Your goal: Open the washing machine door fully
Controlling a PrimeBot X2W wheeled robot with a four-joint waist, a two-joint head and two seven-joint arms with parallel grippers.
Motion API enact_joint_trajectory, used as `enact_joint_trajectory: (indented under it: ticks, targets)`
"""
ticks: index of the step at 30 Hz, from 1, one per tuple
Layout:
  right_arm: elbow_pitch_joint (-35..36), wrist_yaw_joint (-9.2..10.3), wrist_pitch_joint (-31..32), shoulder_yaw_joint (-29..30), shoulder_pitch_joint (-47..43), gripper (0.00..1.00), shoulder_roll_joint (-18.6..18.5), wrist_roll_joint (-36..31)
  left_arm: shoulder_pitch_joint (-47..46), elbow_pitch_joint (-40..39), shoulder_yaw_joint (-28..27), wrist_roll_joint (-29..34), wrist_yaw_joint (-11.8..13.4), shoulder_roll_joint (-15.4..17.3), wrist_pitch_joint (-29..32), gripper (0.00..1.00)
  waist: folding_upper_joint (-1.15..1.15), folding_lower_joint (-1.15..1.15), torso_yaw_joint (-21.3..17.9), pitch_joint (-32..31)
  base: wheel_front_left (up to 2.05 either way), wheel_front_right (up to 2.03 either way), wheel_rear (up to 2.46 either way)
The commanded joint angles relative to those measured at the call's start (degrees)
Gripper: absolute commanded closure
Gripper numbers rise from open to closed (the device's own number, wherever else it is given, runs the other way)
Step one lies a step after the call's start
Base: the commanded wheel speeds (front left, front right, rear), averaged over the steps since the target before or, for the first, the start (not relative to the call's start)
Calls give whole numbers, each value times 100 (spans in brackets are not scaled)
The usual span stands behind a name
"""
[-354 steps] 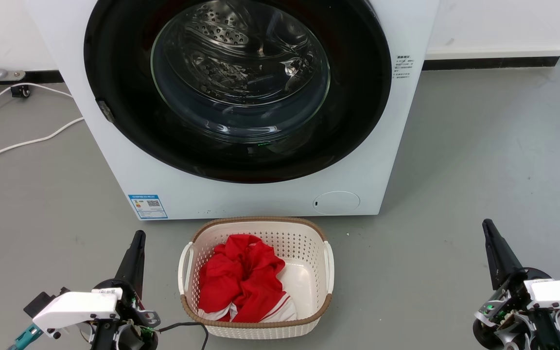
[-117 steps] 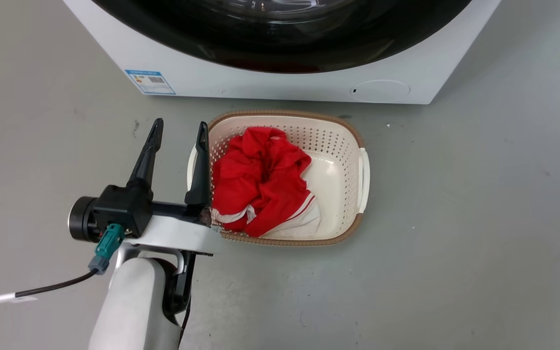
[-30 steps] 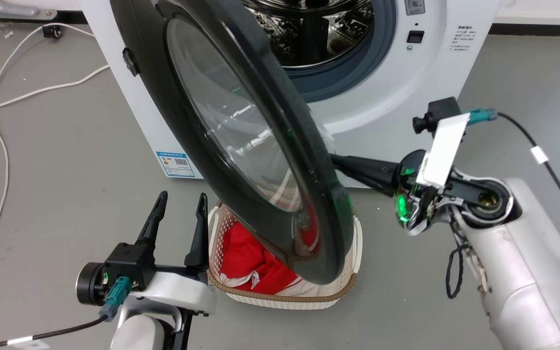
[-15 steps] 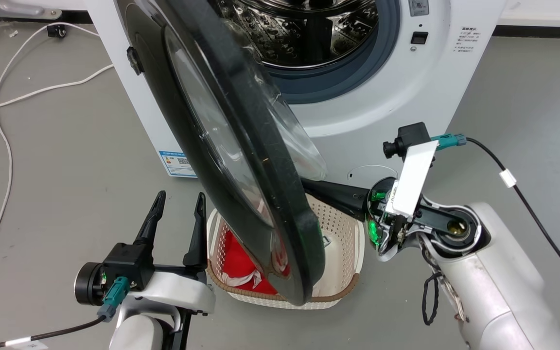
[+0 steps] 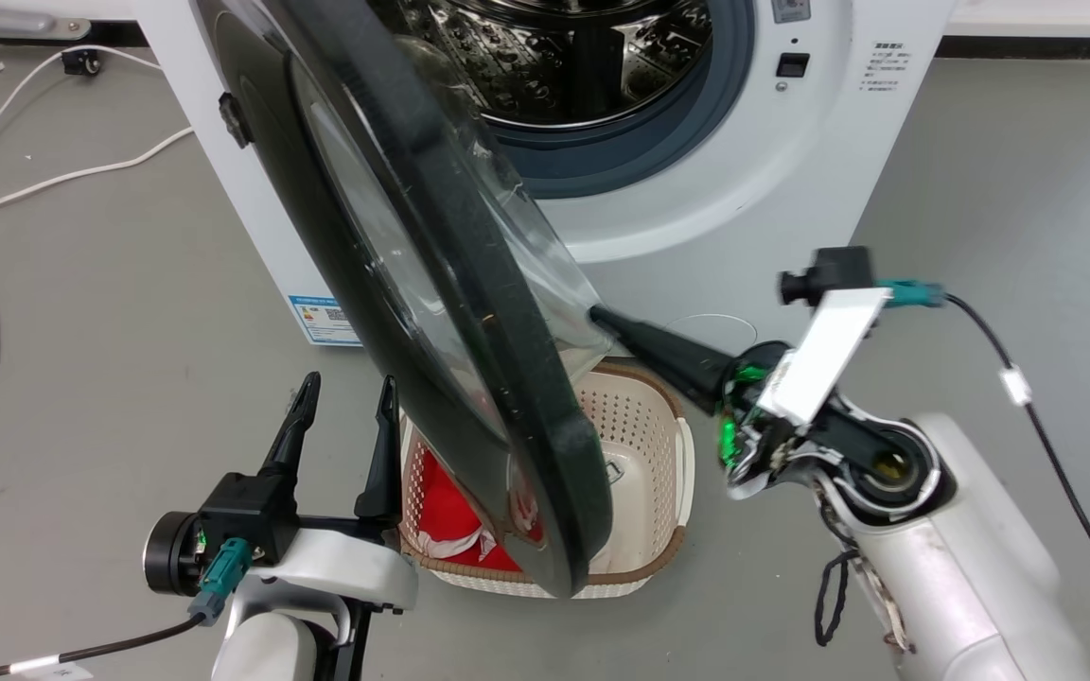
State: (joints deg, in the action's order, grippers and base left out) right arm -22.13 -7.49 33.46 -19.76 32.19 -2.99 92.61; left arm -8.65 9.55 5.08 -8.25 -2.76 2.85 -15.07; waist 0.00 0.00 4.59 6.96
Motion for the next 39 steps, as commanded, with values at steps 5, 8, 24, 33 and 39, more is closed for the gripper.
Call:
enact_joint_trajectory:
  ticks: [5, 8, 24, 33, 39]
  targets:
    - [207, 0, -722, 479, -320, 100, -147, -107, 2, 6, -59, 38, 18, 4, -15, 0, 0, 0, -98, -12, 0, 0, 0]
    - [374, 0, -1147, 815, -577, 100, -236, -97, 32, 10, -84, 42, 20, 5, -15, 0, 0, 0, -145, -27, 0, 0, 0]
    - [766, 0, -3823, 1516, -2003, 0, -715, -2054, 107, 35, -126, 16, 47, 5, -15, 0, 0, 0, -196, -113, 0, 0, 0]
    - [766, 1, -4843, 1855, -2248, 0, -857, -5353, 139, 43, -166, 14, 64, 5, -15, 0, 0, 0, -260, -189, 0, 0, 0]
    - [1342, 1, -4866, 2394, -2521, 0, -406, -7234, 180, 24, -202, 45, 76, 6, -15, 0, 0, 0, -313, -221, 0, 0, 0]
